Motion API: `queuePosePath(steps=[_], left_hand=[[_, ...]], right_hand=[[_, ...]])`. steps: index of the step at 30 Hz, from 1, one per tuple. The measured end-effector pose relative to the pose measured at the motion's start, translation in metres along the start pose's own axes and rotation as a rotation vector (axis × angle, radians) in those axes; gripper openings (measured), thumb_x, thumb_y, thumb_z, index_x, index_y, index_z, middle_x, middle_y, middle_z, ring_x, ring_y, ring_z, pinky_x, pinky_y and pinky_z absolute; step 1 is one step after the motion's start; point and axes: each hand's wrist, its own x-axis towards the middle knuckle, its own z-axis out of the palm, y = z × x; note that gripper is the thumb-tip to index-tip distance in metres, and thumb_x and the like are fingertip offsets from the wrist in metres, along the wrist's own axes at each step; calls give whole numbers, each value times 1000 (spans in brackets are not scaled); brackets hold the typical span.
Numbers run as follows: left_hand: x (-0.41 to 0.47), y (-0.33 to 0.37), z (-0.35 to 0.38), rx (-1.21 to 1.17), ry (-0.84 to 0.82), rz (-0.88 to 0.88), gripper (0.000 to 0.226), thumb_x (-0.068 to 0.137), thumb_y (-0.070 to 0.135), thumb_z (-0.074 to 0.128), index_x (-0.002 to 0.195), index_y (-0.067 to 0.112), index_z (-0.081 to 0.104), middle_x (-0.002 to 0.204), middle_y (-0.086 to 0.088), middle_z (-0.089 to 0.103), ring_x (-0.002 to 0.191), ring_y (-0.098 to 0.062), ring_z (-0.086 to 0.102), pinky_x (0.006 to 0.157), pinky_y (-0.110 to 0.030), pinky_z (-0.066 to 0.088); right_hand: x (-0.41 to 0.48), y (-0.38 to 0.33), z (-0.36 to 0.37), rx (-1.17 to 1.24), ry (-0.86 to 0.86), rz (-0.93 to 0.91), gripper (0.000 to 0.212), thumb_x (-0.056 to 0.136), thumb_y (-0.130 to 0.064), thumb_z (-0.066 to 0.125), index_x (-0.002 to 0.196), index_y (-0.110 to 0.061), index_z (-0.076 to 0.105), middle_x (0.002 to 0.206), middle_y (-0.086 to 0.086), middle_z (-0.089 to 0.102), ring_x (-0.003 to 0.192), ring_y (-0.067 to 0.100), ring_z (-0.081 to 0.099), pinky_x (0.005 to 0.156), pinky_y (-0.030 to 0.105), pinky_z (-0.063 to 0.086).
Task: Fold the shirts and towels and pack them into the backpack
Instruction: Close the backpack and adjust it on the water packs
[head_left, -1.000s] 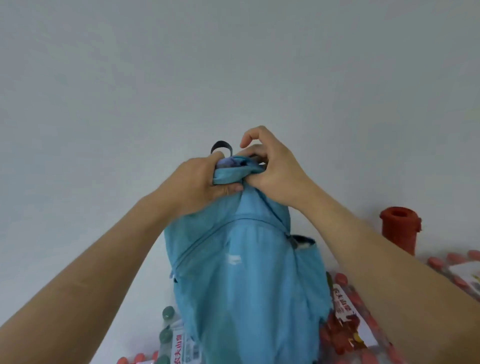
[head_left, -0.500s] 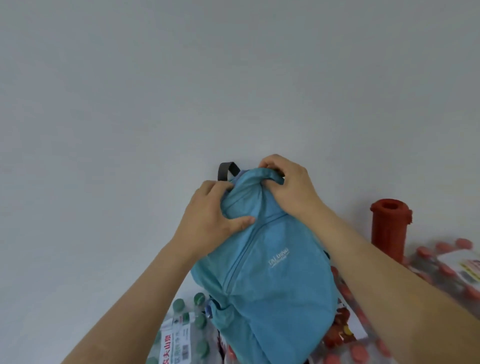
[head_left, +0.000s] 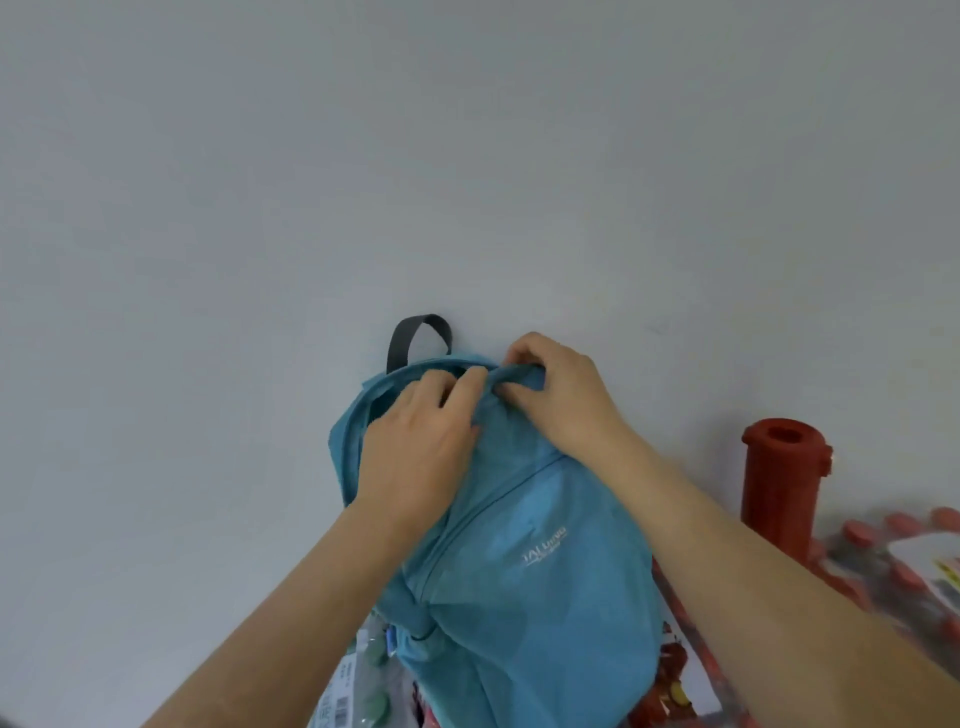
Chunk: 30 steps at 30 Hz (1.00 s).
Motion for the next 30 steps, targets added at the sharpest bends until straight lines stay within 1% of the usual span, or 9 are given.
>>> queuePosePath(steps=[4,8,11,13,16,20,25,27,30], left_hand=[[17,-4,6,252,-142,-58,59,76,34,68,130,16,52,108,-9,62,102,-30,59,94,-51,40],[14,-18,5,98,-444,-190,22,90,21,50,112,18,50,99,-1,58,89,-27,61,73,-36,37],[-3,-42,-6,-171,-396,-234,27,86,8,50,110,14,60,97,-2,56,91,-27,57,77,-33,42],[-6,-53,-13,-249,-309,-228,41,75,1,47,109,11,65,92,1,51,86,-27,55,77,-29,40],[2,-58,-23,-219,-161,-219,50,66,-15,47,105,7,67,91,2,46,81,-23,53,75,-23,39],[4,-56,-23,-229,17,-371,51,64,-21,45,100,7,69,91,0,44,77,-8,42,73,-3,34],[-43,-49,1,-93,-372,-528,42,70,-6,50,107,12,60,101,-2,42,92,-27,49,79,-35,44],[-44,-49,-3,25,-467,-546,44,72,-2,50,113,13,53,104,-5,42,100,-28,44,79,-35,41],[-34,-40,-13,37,-444,-487,52,69,-2,49,119,14,45,115,-8,42,107,-29,37,84,-35,37]], right_hand=[[0,-3,15,34,-49,12,44,76,-32,76,111,-34,50,104,-14,56,103,13,58,97,47,42],[-19,35,0,41,-175,99,74,70,-58,71,133,-44,33,127,-10,48,119,9,47,103,48,38],[-42,77,-11,-104,-455,249,98,54,-84,59,139,-45,27,140,-10,40,130,12,38,107,49,34],[-49,83,-1,-234,-560,234,84,62,-75,65,133,-38,41,131,-9,46,124,14,41,103,46,36],[-56,66,14,-324,-379,57,39,80,-59,62,104,-29,59,95,-10,57,102,18,49,84,38,39],[-73,54,7,-384,-311,-79,37,84,-64,52,101,-31,59,93,-13,55,96,12,42,84,35,33],[-98,77,10,-320,-425,-46,47,85,-60,54,128,-39,51,113,-17,52,110,10,40,88,32,30],[-105,84,6,-123,-387,-4,46,87,-50,58,131,-39,49,113,-20,52,109,5,42,93,28,34],[-110,91,0,64,-311,65,41,91,-30,59,131,-36,50,117,-22,52,107,-7,45,99,19,38]])
